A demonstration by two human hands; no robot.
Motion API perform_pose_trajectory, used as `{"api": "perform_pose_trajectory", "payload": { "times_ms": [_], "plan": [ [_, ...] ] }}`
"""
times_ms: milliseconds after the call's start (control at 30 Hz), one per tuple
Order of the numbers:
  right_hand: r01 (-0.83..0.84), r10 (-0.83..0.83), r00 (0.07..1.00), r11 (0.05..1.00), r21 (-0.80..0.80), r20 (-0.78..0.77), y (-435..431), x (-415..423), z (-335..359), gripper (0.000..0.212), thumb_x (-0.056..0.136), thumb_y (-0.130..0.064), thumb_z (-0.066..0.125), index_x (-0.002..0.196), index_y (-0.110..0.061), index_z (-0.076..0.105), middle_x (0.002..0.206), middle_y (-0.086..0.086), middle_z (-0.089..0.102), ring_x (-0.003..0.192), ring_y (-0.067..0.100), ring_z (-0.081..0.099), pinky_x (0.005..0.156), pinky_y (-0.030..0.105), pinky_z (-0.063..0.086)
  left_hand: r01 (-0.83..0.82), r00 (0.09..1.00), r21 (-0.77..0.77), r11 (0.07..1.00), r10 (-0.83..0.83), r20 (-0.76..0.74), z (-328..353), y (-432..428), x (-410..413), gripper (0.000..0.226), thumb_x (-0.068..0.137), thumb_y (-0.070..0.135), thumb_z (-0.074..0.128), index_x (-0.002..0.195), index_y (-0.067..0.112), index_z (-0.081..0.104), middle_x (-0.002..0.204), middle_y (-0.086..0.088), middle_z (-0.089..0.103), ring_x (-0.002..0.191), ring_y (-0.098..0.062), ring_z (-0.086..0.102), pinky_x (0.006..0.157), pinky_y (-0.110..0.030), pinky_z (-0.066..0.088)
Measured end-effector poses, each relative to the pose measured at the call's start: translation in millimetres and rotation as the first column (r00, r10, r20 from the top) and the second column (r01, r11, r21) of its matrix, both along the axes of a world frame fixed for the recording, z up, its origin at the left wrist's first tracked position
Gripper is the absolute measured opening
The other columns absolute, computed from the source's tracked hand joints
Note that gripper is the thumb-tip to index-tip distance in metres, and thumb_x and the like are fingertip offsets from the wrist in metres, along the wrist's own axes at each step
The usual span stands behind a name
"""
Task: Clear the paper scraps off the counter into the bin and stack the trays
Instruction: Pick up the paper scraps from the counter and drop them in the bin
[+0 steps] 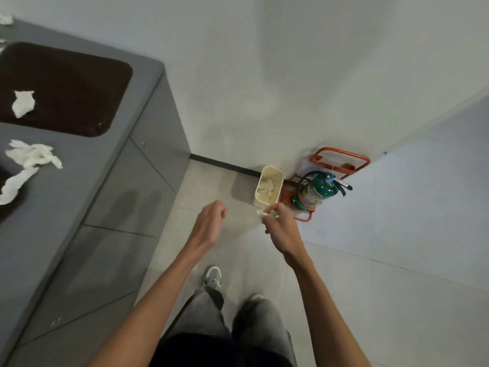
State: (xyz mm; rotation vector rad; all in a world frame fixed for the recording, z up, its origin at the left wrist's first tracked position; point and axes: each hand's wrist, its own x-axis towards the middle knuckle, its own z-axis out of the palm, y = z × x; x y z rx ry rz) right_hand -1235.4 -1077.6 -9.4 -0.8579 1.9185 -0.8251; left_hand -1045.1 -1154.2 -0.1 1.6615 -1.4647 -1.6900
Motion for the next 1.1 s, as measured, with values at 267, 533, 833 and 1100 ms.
{"api": "perform_pose_trajectory", "payload": {
  "times_ms": [267,533,833,1100],
  "plan": [
    [-0.094,0.121,0.981,0.981,0.171,-0.153,-88.4,-161.0,-118.3,0.044,0.073,-0.043,0.075,0.115,-0.032,0.066,0.11,0.0,0.068,0.091,0.016,0.069,0.08,0.041,0.064,0.066,0.99,-0.014,0.998,-0.063,0.127,-83.6,-74.6,-122.4,0.033,0.105,0.007,0.042,0.118,0.011,0.072,0.104,0.001,0.064,0.082,-0.003,0.06,0.077,-0.017,0.05],
    [-0.21,0.275,0.933,0.939,0.272,-0.23,-179.2,-254.2,-236.7,0.025,0.093,-0.031,0.076,0.113,-0.017,0.07,0.106,0.002,0.073,0.088,0.02,0.071,0.071,0.035,0.063,-0.129,0.962,-0.066,0.989,0.141,0.232,-205.9,-118.3,-227.8,0.013,0.087,0.031,0.076,0.094,0.025,0.066,0.093,0.008,0.076,0.084,-0.018,0.074,0.085,-0.039,0.058],
    [-0.294,0.419,0.856,0.877,0.38,-0.304,-258.8,-286.6,-455.4,0.03,0.091,-0.028,0.072,0.116,-0.012,0.071,0.114,0.013,0.07,0.097,0.031,0.067,0.085,0.032,0.054,-0.047,0.906,-0.073,0.996,0.073,0.418,-411.2,-164.8,-303.6,0.013,0.088,0.023,0.079,0.097,0.021,0.071,0.097,-0.003,0.067,0.084,-0.018,0.067,0.074,-0.034,0.058],
    [-0.401,0.55,0.792,0.797,0.452,-0.267,-318.1,-287.1,-598.4,0.047,0.094,0.003,0.05,0.138,-0.012,0.057,0.138,0.016,0.055,0.123,0.034,0.055,0.093,0.031,0.043,0.241,0.802,0.035,0.97,-0.219,0.556,-580.7,-198.3,-347.6,0.025,0.099,0.012,0.056,0.117,0.012,0.074,0.12,-0.011,0.067,0.109,-0.029,0.067,0.093,-0.036,0.054]
  ]
}}
